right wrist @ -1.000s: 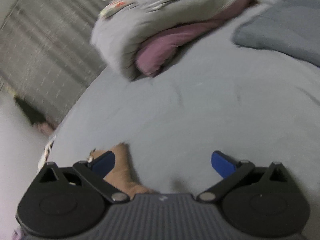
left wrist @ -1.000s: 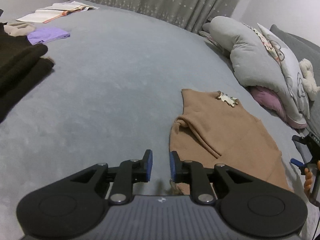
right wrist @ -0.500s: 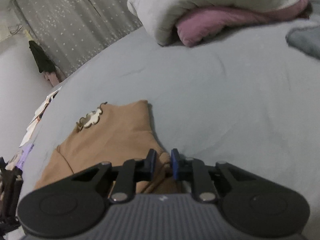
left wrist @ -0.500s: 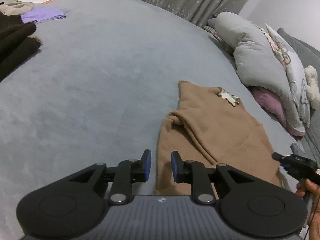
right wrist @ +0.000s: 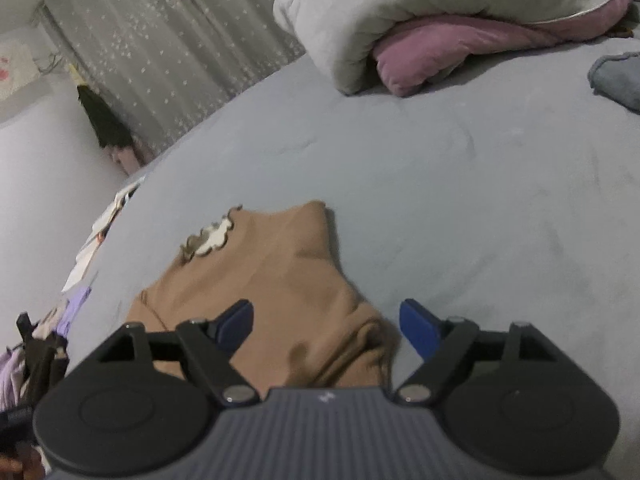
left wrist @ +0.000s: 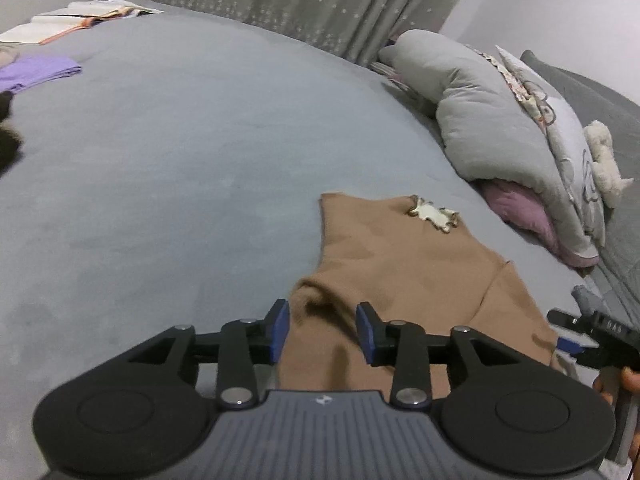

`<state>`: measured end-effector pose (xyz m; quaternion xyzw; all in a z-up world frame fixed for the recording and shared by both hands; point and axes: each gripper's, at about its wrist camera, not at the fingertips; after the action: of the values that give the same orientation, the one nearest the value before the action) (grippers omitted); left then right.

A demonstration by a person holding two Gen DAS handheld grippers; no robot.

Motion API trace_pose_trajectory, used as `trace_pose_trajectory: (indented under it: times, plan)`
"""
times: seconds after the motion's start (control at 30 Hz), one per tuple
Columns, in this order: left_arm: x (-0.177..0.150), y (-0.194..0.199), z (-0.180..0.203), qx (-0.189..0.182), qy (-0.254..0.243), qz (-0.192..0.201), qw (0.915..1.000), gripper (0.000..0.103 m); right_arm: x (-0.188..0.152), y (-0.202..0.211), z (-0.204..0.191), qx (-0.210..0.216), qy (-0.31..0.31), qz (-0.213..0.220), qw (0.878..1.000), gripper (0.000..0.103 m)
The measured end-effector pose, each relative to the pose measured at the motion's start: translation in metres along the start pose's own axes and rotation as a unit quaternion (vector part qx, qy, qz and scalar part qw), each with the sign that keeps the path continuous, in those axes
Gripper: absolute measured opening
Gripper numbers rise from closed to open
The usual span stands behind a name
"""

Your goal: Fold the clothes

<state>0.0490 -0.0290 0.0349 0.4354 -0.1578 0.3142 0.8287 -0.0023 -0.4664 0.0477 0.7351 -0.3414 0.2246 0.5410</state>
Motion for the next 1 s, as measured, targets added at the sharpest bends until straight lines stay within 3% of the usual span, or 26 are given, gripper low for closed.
trace_pose_trajectory:
  times: [0.1, 0.2, 0.33, 0.37, 0.4, 0.43, 0.47, 0.53, 0.83, 1.0]
  plan:
    - [0.001, -0.011, 0.002, 0.010, -0.019, -0.002, 0.9998, 0.050, -0.002, -0.003, -0.001, 0.000, 0.008, 0.001, 1.000, 0.082]
    - [0.002, -0.017, 0.000, 0.030, -0.032, 0.002, 0.9990, 0.051, -0.004, -0.003, -0.004, 0.000, 0.026, 0.001, 1.000, 0.085]
    - [0.001, -0.017, 0.000, 0.024, -0.042, 0.010, 0.9988, 0.051, -0.005, -0.003, -0.004, 0.004, 0.033, -0.002, 0.999, 0.085]
    - [-0.001, -0.017, -0.001, 0.015, -0.046, 0.012, 0.9988, 0.051, -0.004, -0.003, -0.004, 0.005, 0.035, -0.004, 0.999, 0.081]
    - [-0.004, -0.018, -0.001, 0.005, -0.051, 0.013, 0.9986, 0.036, -0.004, -0.004, -0.004, 0.004, 0.038, -0.005, 0.999, 0.075]
    - [-0.006, -0.018, -0.001, -0.004, -0.054, 0.013, 0.9984, 0.023, -0.005, -0.004, -0.005, 0.000, 0.042, -0.005, 0.999, 0.058]
    - [-0.006, -0.019, -0.002, -0.009, -0.052, 0.013, 0.9985, 0.019, -0.005, -0.004, -0.006, -0.012, 0.044, -0.004, 0.999, 0.039]
    - [-0.006, -0.019, -0.004, -0.015, -0.038, 0.015, 0.9991, 0.017, -0.007, -0.003, -0.006, -0.025, 0.044, -0.003, 0.999, 0.024]
    - [0.003, -0.011, -0.018, -0.038, 0.024, 0.020, 0.9988, 0.015, -0.007, 0.003, -0.007, -0.043, 0.041, 0.017, 0.998, 0.016]
    - [0.005, -0.003, -0.009, -0.048, 0.013, 0.035, 0.9982, 0.015, 0.003, 0.016, -0.014, -0.037, 0.057, 0.039, 0.997, 0.015]
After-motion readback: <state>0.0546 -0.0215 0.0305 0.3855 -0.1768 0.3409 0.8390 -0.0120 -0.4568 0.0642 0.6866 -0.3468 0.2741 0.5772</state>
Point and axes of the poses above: each gripper's, at about its wrist camera, not at the fingertips, and y roughly against the way its jaws point, z to its right, x to its top, and after that the axes turned 14 degrees about y, right-handed
